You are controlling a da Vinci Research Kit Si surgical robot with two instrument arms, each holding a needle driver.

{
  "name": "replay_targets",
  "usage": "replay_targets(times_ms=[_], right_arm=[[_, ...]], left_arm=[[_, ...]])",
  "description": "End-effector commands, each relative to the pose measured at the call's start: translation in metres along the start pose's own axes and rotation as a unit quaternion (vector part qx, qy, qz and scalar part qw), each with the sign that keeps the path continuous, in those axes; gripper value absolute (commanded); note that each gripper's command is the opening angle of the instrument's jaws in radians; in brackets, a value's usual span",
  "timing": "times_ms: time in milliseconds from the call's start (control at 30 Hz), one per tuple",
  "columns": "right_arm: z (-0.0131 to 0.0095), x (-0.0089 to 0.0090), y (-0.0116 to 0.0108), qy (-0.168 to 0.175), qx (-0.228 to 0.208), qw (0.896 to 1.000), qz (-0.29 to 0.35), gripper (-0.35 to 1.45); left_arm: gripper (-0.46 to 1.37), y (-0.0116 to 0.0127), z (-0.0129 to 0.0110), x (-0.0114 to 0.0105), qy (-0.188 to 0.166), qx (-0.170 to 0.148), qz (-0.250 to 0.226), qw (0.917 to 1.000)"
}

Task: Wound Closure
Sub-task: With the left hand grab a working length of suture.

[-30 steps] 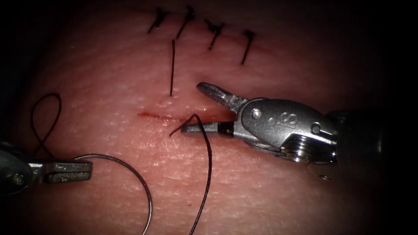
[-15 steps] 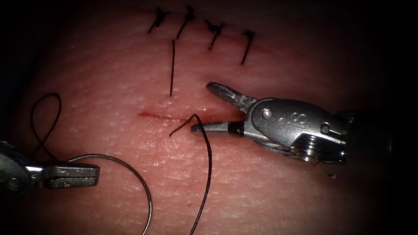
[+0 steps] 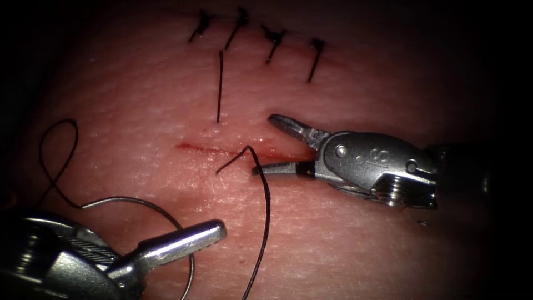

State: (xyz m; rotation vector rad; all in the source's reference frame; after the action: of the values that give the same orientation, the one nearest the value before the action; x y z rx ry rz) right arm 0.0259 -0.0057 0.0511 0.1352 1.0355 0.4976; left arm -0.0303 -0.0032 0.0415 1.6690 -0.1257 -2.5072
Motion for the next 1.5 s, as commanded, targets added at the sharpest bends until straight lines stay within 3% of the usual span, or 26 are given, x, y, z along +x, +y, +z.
replay_targets(times_ms=[33,433,633,900,967,1000,1033,1100,1300,1500], right_arm=[[-0.0001,0.0001,0.0,0.0,0.001,1.0,0.001,0.86],[-0.0001,0.0003,-0.0001,0.0,0.001,1.0,0.002,0.85],[-0.0002,0.0004,0.0,0.0,0.002,1.0,0.003,0.85],[-0.0003,0.0005,0.0,0.0,0.003,1.0,0.003,0.85],[-0.0003,0.0005,0.0001,0.0,0.003,1.0,0.003,0.85],[-0.0003,0.0005,0.0001,0.0,0.003,1.0,0.003,0.85],[-0.0003,0.0006,0.0001,0.0,0.003,1.0,0.003,0.85],[-0.0003,0.0006,0.0,0.0,0.003,1.0,0.003,0.85],[-0.0005,0.0006,0.0001,0.006,0.019,1.0,-0.002,0.89],[-0.0006,0.0013,0.0001,0.036,0.037,0.998,-0.027,1.14]], left_arm=[[1.08,-0.0004,0.0003,-0.0002,-0.006,0.009,0.012,0.9999],[0.8,-0.0034,0.0025,-0.0028,0.004,-0.002,0.071,0.9975],[0.79,-0.0027,0.0049,-0.0032,0.019,-0.016,0.103,0.9944],[0.79,-0.0013,0.0064,-0.0027,0.033,-0.03,0.118,0.992],[0.62,-0.0009,0.0065,-0.0026,0.037,-0.035,0.121,0.9913],[0.45,-0.0008,0.0065,-0.0026,0.038,-0.036,0.122,0.9912],[-0.09,-0.0007,0.0063,-0.0026,0.04,-0.037,0.126,0.9906],[-0.35,-0.0007,0.0061,-0.0026,0.041,-0.038,0.132,0.9898],[-0.35,-0.0014,0.0048,-0.0042,0.032,-0.029,0.14,0.9893],[-0.35,-0.0018,0.0034,-0.0064,0.027,-0.026,0.146,0.9885]])
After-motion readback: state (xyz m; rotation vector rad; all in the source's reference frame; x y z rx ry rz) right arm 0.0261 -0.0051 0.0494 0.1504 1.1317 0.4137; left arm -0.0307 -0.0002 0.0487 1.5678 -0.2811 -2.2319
